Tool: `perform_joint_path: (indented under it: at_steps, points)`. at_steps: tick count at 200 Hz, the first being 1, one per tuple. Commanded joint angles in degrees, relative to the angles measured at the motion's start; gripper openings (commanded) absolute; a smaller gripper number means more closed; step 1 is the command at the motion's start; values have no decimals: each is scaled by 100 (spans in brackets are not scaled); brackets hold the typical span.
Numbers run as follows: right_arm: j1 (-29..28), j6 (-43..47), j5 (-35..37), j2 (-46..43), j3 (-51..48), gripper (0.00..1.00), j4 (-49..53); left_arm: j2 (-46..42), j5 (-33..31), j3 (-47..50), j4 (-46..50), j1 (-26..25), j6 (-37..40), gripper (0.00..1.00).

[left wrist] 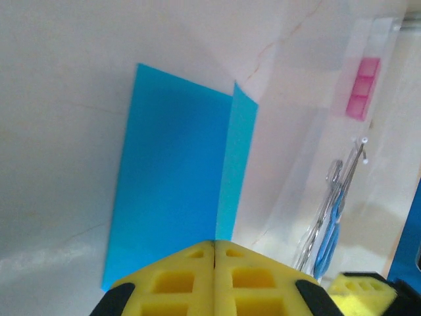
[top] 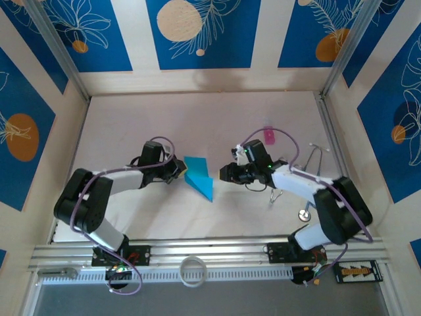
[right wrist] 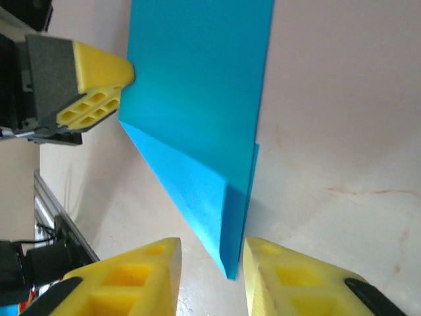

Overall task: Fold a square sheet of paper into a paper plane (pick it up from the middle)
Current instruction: Fourth fold the wing at the center of the table.

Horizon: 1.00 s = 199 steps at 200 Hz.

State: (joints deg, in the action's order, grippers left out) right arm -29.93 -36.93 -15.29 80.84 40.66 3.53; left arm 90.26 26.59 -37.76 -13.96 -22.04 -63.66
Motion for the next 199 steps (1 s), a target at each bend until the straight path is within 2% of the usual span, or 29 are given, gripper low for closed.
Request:
perform_joint_path:
  at_steps: [1, 26, 54, 71, 104, 117, 150, 199]
  points:
    - [-69, 323, 703, -652, -258, 36, 87, -322, -790, 156, 130, -199, -524, 0]
    - [-423, 720, 1136, -947, -450, 38, -223, -521, -1298, 224, 224, -498, -849, 0]
    - [-1687, 1988, 2575, -1081, -1000, 39, -1368, -644, -1682, 302, 199, -742, -1178, 0]
    - [-2329, 2758, 3281, -867, -1174, 40, -1982, -751, -1875, 345, 233, -841, -1287, 0]
    - [-2927, 3578, 4187, -264, -1131, 39, -2533, -946, -1993, 406, 164, -869, -1333, 0]
    - [-3060, 3893, 4328, -26, -1184, 39, -2942, -953, -1967, 358, 242, -872, -1305, 0]
    - [-3115, 4108, 4710, 554, -953, 39, -3035, -920, -1833, 318, 166, -889, -1264, 0]
    - [-3089, 4040, 5189, 1184, -706, 39, -3201, -937, -1765, 339, 197, -907, -1232, 0]
